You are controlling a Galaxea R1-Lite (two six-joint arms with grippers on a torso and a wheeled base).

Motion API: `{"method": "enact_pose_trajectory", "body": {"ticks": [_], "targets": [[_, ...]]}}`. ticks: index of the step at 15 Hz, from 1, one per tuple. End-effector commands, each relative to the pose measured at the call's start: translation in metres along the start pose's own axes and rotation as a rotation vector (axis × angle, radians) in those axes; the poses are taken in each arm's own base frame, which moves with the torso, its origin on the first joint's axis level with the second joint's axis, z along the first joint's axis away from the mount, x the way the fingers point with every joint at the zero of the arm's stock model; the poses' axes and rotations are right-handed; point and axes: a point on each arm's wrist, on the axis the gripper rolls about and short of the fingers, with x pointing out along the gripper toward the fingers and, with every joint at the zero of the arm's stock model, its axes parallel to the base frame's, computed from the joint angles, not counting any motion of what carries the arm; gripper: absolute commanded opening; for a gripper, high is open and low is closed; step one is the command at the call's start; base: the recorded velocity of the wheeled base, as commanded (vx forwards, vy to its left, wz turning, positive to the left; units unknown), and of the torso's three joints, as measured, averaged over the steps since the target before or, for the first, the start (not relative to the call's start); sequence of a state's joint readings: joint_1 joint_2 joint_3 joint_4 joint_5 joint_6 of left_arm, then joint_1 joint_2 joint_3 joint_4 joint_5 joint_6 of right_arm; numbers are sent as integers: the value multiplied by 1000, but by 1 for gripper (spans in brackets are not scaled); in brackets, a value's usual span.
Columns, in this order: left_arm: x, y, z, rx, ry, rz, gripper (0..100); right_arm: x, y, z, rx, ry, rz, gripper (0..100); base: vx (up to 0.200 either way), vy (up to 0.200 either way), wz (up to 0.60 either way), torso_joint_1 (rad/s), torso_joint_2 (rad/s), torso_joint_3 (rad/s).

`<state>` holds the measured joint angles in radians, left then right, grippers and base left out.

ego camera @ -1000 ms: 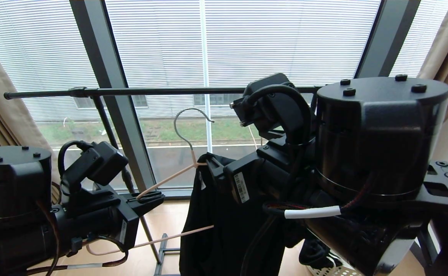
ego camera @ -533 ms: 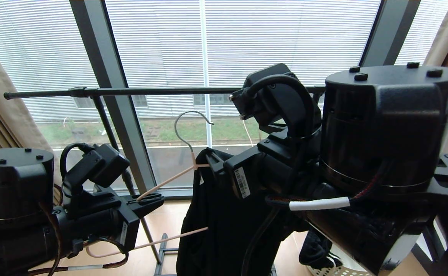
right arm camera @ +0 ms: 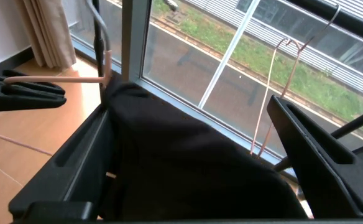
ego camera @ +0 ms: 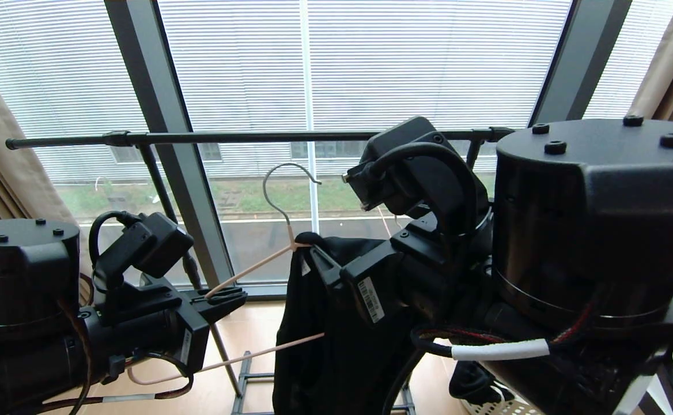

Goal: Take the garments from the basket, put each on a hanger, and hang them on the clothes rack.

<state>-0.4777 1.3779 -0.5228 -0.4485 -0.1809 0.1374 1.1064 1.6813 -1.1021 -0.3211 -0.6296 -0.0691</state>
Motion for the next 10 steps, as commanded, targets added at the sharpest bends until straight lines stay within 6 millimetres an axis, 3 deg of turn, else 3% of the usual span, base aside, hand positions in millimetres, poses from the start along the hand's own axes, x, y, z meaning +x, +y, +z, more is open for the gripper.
{"method": "enact_pose_trajectory", "body": {"ticks": [1, 8, 10], "targets": [[0, 0, 1, 1, -9, 2, 0, -3, 1, 0, -1, -2, 6, 100, 0, 0, 0, 0, 0, 0], [-1, 0, 0, 3, -12, 1, 0, -8, -7, -1, -18, 7, 15, 100, 0, 0, 0, 0, 0, 0], [-2, -1, -3, 5, -7, -3, 0, -16, -41, 0, -37, 70, 135, 100, 0, 0, 0, 0, 0, 0]]}}
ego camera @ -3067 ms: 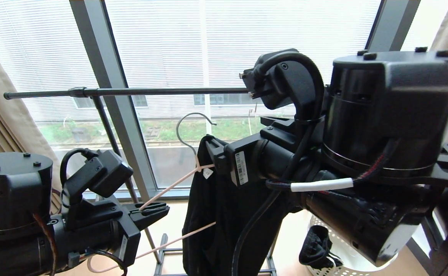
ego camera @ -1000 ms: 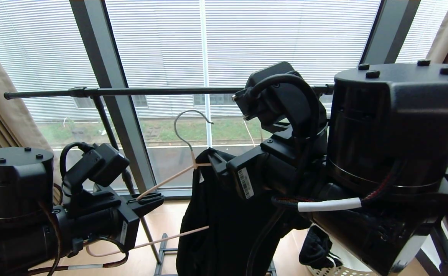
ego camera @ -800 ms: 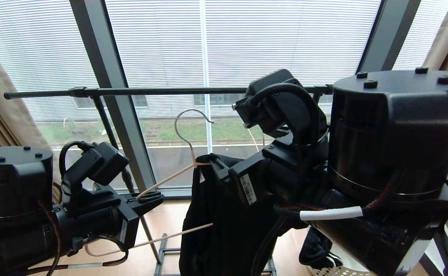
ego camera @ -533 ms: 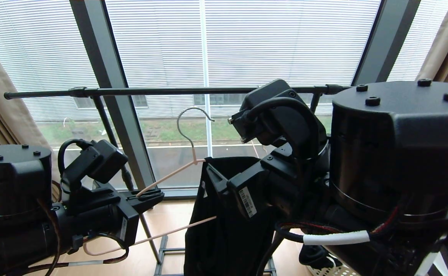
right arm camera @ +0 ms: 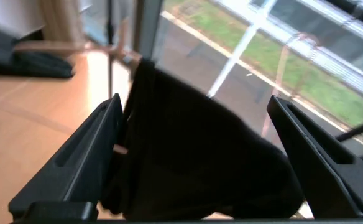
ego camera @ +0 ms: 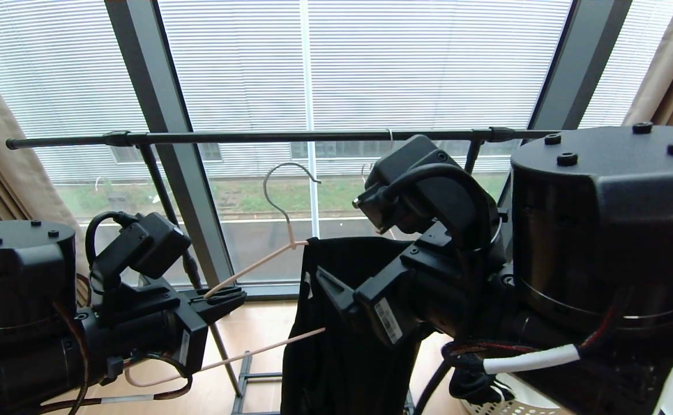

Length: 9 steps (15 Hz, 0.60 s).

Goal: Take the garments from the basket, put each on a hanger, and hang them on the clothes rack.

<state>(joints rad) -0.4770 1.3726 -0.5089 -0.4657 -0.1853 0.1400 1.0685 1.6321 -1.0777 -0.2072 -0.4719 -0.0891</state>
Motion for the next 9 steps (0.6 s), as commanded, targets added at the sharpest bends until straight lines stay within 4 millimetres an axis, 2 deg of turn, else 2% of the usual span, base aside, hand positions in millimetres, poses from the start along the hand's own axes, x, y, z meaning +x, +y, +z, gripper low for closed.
{"method": "enact_pose_trajectory", "body": {"ticks": [1, 6, 9], "targets": [[-3, -1, -2, 6, 1, -2, 0, -19, -42, 4, 0, 40, 60, 100, 0, 0, 0, 0, 0, 0], [-7, -3, -7, 48, 6, -10, 0, -26, -102, -7, -114, 63, 196, 100, 0, 0, 0, 0, 0, 0], [-10, -5, -8, 59, 4, -16, 0, -36, -124, -14, -209, 130, 382, 100, 0, 0, 0, 0, 0, 0]]}}
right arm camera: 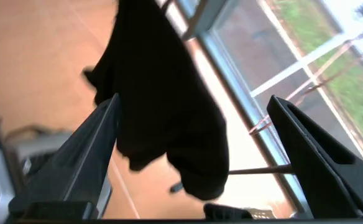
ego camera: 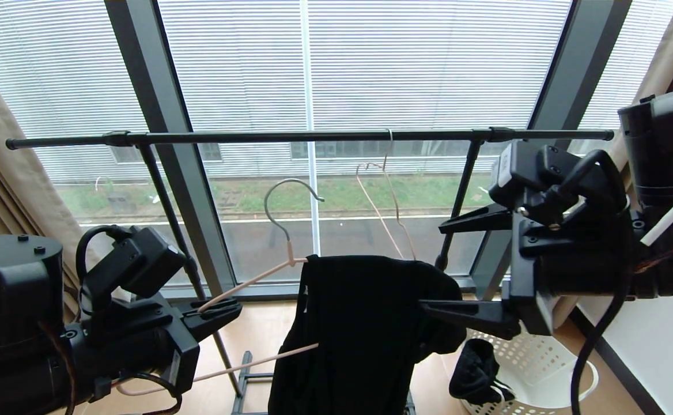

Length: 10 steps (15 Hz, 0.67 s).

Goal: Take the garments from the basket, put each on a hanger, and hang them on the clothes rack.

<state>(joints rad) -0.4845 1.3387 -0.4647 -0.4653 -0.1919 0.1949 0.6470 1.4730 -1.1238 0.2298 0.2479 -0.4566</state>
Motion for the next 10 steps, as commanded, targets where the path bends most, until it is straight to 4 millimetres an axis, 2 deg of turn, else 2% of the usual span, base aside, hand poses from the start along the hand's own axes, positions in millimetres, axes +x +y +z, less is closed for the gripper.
{"method": "enact_pose_trajectory", "body": {"ticks": [1, 4, 5, 8, 10], "targets": [[-3, -1, 0, 6, -8, -1, 0, -18, -17, 2, -38, -6, 43, 100, 0, 0, 0, 0, 0, 0], [-4, -2, 0, 8, -12, -4, 0, -17, -29, 3, -79, 32, 172, 100, 0, 0, 0, 0, 0, 0], [-5, -5, 0, 13, -12, -16, 0, -10, -39, 3, -140, 61, 235, 100, 0, 0, 0, 0, 0, 0], [-5, -6, 0, 15, -12, -22, 0, 7, -48, 8, -159, 80, 337, 100, 0, 0, 0, 0, 0, 0], [-5, -6, 0, 16, -12, -23, 0, 30, -59, 11, -140, 97, 388, 100, 0, 0, 0, 0, 0, 0]]}}
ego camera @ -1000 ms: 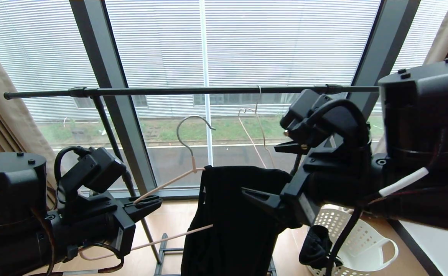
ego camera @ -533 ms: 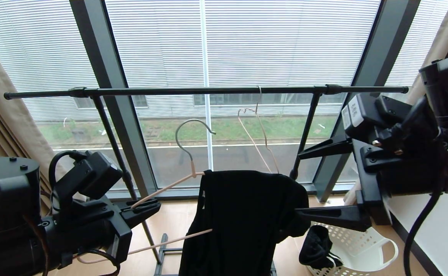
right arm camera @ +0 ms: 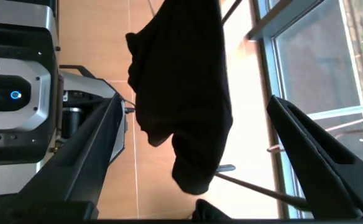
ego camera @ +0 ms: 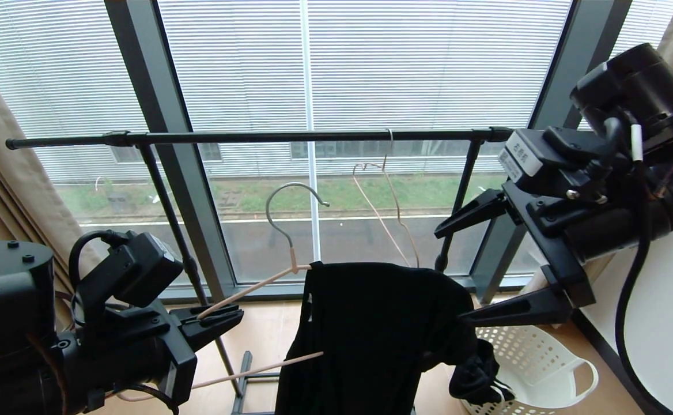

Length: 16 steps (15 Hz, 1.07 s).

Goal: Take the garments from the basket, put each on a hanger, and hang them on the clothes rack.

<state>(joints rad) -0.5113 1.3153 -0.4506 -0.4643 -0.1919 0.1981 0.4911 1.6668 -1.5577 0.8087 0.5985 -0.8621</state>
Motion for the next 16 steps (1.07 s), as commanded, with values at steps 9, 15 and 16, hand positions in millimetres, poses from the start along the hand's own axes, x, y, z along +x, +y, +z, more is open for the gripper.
{"method": "enact_pose_trajectory", "body": {"ticks": [9, 15, 16], "targets": [[-2, -2, 1, 6, -8, -5, 0, 72, -47, -11, 59, 63, 114, 100, 0, 0, 0, 0, 0, 0], [-5, -2, 3, 8, -23, -3, 0, 73, -48, -12, 60, 64, 115, 100, 0, 0, 0, 0, 0, 0], [-5, -2, 3, 8, -23, -3, 0, 74, -48, -12, 60, 64, 117, 100, 0, 0, 0, 0, 0, 0]]}}
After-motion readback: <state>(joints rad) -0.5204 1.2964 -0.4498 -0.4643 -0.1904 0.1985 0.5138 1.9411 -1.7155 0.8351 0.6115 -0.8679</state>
